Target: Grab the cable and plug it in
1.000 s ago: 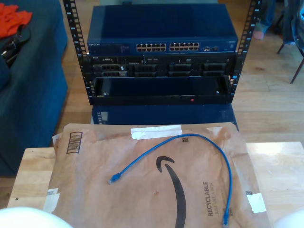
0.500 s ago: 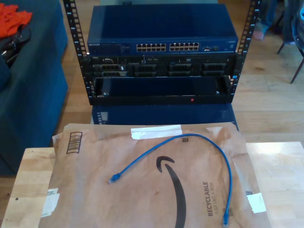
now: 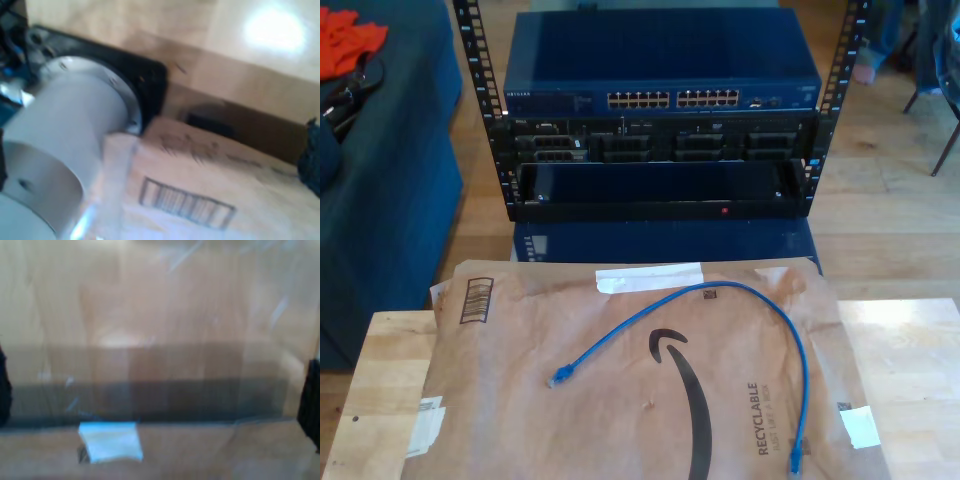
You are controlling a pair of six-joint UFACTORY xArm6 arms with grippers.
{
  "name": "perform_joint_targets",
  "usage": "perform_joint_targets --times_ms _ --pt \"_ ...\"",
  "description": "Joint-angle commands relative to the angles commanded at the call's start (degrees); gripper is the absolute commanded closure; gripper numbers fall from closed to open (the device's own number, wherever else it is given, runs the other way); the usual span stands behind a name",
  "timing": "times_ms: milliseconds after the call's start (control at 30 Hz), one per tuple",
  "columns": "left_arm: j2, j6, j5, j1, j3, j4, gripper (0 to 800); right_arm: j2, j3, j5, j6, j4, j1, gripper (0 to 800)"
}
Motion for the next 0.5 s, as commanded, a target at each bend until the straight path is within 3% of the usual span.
perform_joint_targets --times_ms 200,500 --pt "0.0 -9.58 -0.09 -8.97 -1.23 -1.49 0 1.14 -2.81 -0.7 13.1 0.09 18.64 3" --pt "0.79 -16.18 -0.62 -15.91 -1.32 -5.19 0 12.84 -10.46 -7.47 26.11 -0.09 43.16 3"
